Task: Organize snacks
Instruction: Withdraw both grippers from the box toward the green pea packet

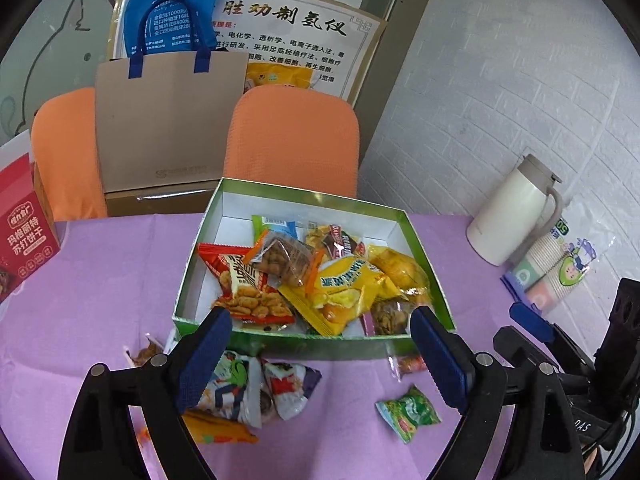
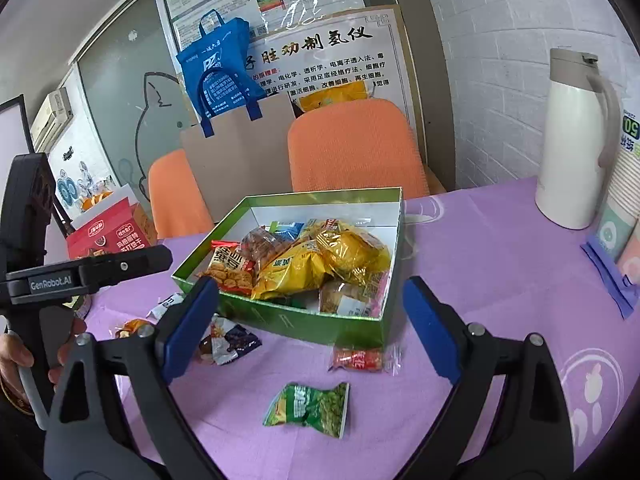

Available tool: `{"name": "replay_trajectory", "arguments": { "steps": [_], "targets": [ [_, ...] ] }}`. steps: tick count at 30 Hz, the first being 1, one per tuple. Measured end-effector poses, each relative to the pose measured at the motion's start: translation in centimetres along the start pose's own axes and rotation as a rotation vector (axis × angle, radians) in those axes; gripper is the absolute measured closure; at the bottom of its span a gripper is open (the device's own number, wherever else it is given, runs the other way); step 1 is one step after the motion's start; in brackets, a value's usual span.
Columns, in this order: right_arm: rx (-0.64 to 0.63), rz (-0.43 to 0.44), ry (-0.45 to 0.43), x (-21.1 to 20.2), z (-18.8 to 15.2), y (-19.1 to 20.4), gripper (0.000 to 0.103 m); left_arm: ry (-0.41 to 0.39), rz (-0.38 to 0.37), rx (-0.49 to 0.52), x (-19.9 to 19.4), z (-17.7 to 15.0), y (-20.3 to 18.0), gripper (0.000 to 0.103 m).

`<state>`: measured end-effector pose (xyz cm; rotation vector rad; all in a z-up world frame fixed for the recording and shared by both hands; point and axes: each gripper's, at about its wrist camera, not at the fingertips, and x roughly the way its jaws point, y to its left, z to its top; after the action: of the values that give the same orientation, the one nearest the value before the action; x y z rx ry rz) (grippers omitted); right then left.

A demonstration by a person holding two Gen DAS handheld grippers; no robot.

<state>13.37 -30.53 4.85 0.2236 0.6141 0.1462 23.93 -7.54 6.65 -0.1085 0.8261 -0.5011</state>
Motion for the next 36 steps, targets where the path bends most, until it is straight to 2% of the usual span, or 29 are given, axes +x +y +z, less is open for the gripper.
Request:
{"name": "replay_trajectory", "arguments": {
  "steps": [6, 9, 17, 21, 25, 27, 29, 31, 36],
  "targets": [
    [0.039, -0.12, 0.048, -2.7, -3.8, -1.5, 0.01, 0.023, -0.062, 0.054, -2.1, -3.5, -2.4, 0.011],
    [0.063, -0.143, 0.08, -3.5, -5.7, -2.3, 0.01, 0.052, -0.09, 0.096, -1.8, -5.1, -3.8, 0.011],
    [0.09, -0.16, 0.113, -4.9, -8.0, -4.1, 0.01, 0.127, -0.122, 0.167, 2.3, -7.8, -7.8, 0.011],
    [0.097, -0.163, 0.117, -5.2, -8.6, -5.0, 0.01, 0.209, -0.124, 0.157, 6.1, -8.8, -8.8, 0.013],
    [0.112, -0.167, 0.128, -5.2, -9.0, -6.0, 0.01, 0.29, -0.129, 0.134, 9.1, -9.8, -9.0, 0.029],
    [0.122, -0.164, 0.134, -5.0, -9.1, -6.3, 0.01, 0.295, -0.1, 0.151, 9.9, -10.3, -9.1, 0.043],
    [0.121, -0.159, 0.137, -4.7, -9.1, -6.3, 0.01, 0.291, -0.121, 0.144, 9.8, -10.4, -8.8, 0.055],
    [0.116, -0.147, 0.143, -4.1, -8.8, -6.1, 0.01, 0.287, -0.124, 0.139, 9.1, -10.5, -8.5, 0.059],
    [0.099, -0.083, 0.191, -0.8, -7.9, -5.2, 0.01, 0.255, -0.116, 0.108, 6.2, -11.7, -6.6, 0.06]
  ]
}}
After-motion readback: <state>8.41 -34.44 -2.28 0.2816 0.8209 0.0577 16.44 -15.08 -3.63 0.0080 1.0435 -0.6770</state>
